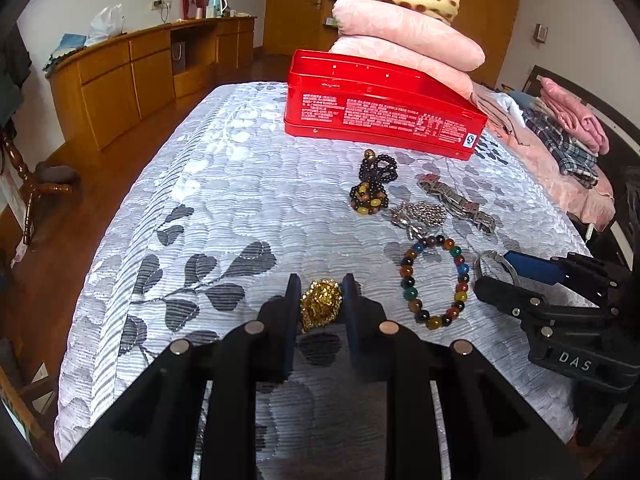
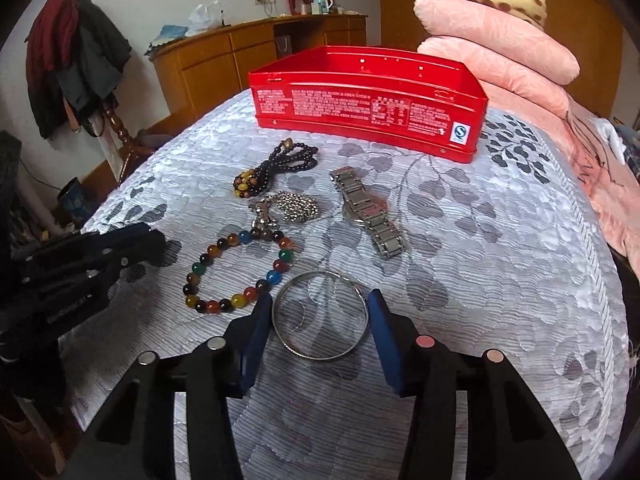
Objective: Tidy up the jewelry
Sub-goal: 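Grasp the gold pendant with the left tool while the right tool grasps the silver bangle, then carry the gold pendant into the red box with the left tool while the right tool drops the bangle there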
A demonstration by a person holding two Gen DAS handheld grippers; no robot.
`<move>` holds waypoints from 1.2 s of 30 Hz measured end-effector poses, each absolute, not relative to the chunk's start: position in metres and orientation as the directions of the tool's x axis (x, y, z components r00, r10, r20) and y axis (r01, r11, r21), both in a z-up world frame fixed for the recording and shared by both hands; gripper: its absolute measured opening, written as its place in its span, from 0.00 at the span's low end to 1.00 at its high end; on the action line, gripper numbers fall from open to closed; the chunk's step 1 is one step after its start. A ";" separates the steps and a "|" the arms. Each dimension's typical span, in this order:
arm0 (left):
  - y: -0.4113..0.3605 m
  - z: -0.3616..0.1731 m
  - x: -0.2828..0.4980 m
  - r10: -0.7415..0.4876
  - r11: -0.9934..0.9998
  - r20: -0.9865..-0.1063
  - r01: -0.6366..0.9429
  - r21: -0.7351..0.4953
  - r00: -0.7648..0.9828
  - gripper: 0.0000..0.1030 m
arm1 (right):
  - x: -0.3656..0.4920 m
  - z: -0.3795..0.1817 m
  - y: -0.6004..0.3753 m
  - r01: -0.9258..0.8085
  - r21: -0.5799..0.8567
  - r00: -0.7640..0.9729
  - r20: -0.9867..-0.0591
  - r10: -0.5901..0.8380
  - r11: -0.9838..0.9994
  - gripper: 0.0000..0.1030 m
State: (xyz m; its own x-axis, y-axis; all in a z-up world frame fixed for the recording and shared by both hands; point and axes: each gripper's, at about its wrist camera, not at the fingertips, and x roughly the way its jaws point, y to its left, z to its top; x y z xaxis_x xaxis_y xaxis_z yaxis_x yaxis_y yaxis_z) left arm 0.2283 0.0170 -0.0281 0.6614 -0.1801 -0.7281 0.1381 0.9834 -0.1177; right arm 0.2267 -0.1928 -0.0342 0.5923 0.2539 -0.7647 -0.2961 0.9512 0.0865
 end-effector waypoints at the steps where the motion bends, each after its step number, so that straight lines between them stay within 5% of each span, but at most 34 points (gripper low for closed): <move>1: 0.016 -0.028 0.227 -0.181 0.983 -0.727 0.141 -0.117 0.662 0.19 | 0.225 -0.034 -0.194 -0.290 0.084 0.595 -0.764 0.249 0.953 0.47; 21: -0.013 0.007 0.229 -0.210 0.975 -0.667 0.199 -0.094 0.714 0.19 | 0.223 0.013 -0.233 -0.222 0.073 0.692 -0.691 0.210 0.972 0.47; 36: -0.031 0.060 0.304 -0.251 0.966 -0.600 0.235 -0.107 0.759 0.19 | 0.294 0.069 -0.237 -0.218 0.055 0.760 -0.617 0.204 0.975 0.47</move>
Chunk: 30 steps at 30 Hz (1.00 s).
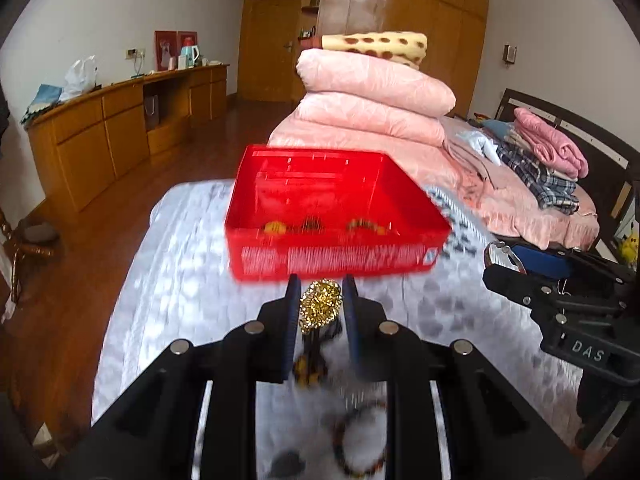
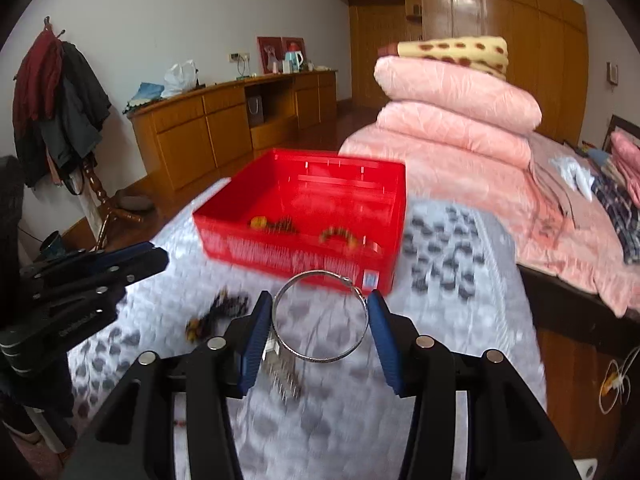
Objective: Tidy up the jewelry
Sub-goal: 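Carry the gold pendant into the red box with the left tool while the right tool drops the bangle there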
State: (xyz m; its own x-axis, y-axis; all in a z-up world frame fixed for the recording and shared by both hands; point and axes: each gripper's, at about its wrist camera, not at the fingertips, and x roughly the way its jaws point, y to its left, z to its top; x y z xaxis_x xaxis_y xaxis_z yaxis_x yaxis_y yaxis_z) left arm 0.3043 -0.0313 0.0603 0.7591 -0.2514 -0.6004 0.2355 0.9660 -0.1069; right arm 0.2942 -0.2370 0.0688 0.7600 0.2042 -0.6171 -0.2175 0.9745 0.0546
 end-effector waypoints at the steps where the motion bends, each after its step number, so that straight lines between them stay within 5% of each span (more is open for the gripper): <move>1: -0.034 0.065 0.314 -0.254 0.965 -0.597 0.240 -0.104 0.761 0.19 | 0.301 0.072 -0.238 -0.215 0.058 0.762 -0.614 0.205 0.975 0.47; 18: -0.053 0.042 0.460 -0.241 0.968 -0.693 0.222 -0.119 0.680 0.21 | 0.431 0.043 -0.231 -0.215 0.067 0.676 -0.709 0.198 0.974 0.47; 20: -0.050 0.037 0.465 -0.242 0.968 -0.698 0.214 -0.130 0.674 0.37 | 0.434 0.039 -0.232 -0.208 0.070 0.675 -0.712 0.195 0.976 0.48; 22: -0.046 0.038 0.466 -0.248 0.967 -0.688 0.215 -0.136 0.682 0.38 | 0.433 0.038 -0.235 -0.203 0.073 0.678 -0.709 0.194 0.976 0.49; 24: -0.043 0.041 0.464 -0.250 0.967 -0.679 0.217 -0.135 0.690 0.44 | 0.430 0.041 -0.239 -0.181 0.070 0.692 -0.700 0.178 0.981 0.69; 30: -0.032 0.066 0.442 -0.239 0.971 -0.621 0.203 -0.129 0.746 0.66 | 0.411 0.058 -0.244 -0.194 0.070 0.726 -0.660 0.192 0.978 0.76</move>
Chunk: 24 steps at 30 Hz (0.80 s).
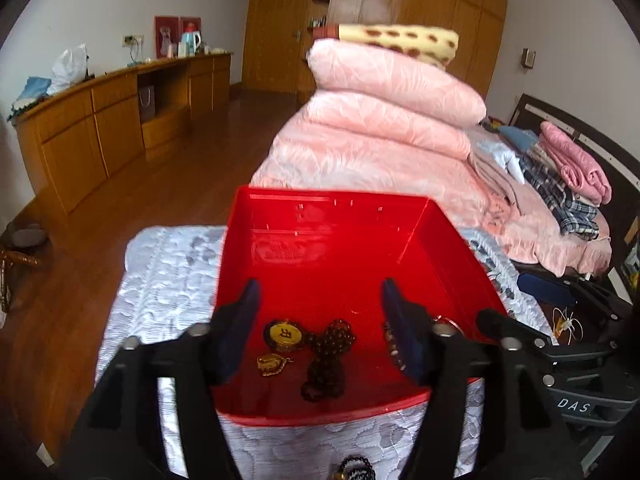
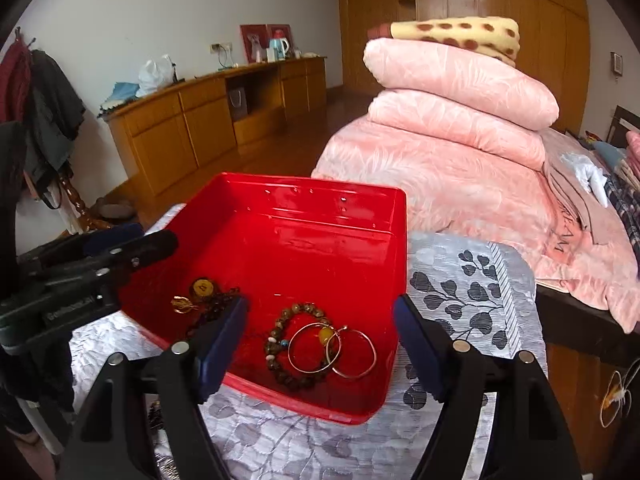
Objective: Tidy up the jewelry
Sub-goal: 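Carry the gold pendant into the red box with the left tool while the right tool drops the bangle there, then withdraw both tools from the red box toward the remaining jewelry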
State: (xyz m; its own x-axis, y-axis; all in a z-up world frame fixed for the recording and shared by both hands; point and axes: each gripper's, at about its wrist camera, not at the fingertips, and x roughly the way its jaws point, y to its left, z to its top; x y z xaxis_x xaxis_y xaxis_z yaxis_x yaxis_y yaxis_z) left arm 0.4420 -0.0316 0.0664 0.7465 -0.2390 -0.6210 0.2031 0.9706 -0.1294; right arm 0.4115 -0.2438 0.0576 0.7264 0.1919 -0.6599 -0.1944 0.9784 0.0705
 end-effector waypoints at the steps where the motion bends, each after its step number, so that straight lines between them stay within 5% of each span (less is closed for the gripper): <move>1: -0.031 0.070 0.437 -0.235 0.971 -0.611 0.205 -0.120 0.756 0.67 | 0.407 0.060 -0.245 -0.197 0.069 0.732 -0.653 0.194 0.978 0.77; 8: -0.017 0.089 0.387 -0.210 0.977 -0.560 0.196 -0.087 0.802 0.85 | 0.361 0.067 -0.255 -0.187 0.088 0.756 -0.624 0.201 0.978 0.86; 24: 0.018 0.047 0.290 -0.169 0.985 -0.603 0.125 -0.115 0.779 0.92 | 0.285 0.015 -0.279 -0.054 0.150 0.683 -0.715 0.147 0.987 0.94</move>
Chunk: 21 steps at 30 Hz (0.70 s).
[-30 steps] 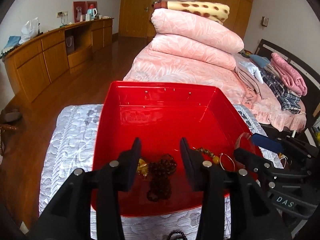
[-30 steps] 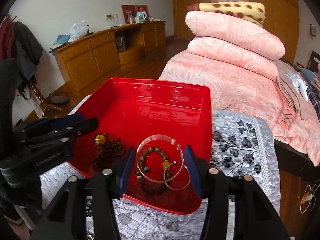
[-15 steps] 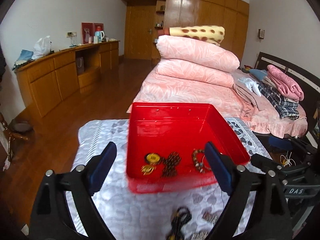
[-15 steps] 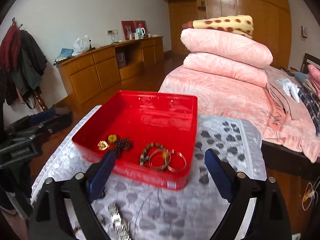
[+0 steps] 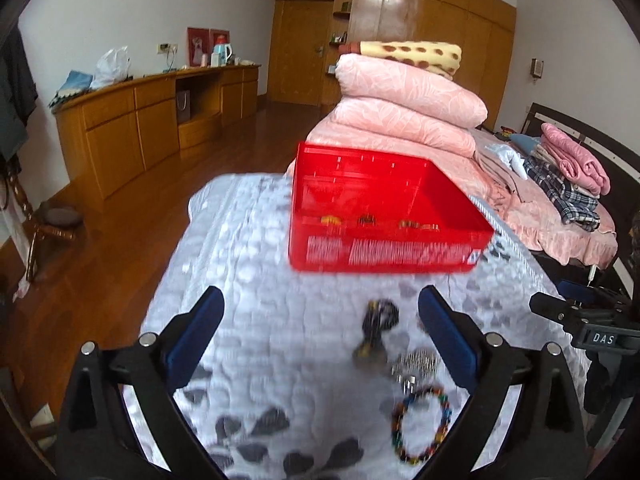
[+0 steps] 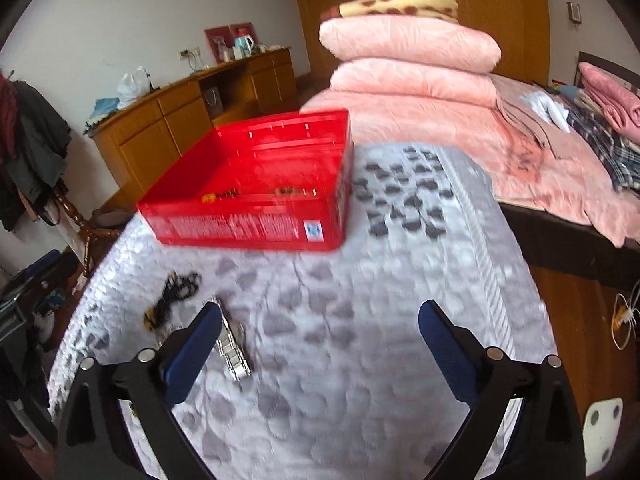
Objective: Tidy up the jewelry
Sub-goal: 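Withdraw both tools from the red box toward the remaining jewelry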
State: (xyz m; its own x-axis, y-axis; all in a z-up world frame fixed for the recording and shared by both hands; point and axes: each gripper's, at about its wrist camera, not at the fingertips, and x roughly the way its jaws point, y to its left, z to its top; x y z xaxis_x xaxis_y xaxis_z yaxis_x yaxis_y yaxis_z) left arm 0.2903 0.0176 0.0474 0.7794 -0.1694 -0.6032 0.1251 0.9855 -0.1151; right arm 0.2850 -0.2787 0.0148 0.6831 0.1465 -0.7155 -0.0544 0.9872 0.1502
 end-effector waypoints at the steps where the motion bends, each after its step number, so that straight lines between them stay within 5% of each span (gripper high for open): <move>1: 0.018 0.043 0.287 -0.171 0.985 -0.612 0.123 -0.121 0.772 0.92 | 0.282 0.012 -0.278 -0.054 0.146 0.680 -0.719 0.144 0.988 0.94; 21: -0.014 -0.007 0.237 -0.185 0.981 -0.695 0.178 -0.083 0.695 0.90 | 0.233 -0.001 -0.266 -0.078 0.126 0.695 -0.704 0.144 0.989 0.94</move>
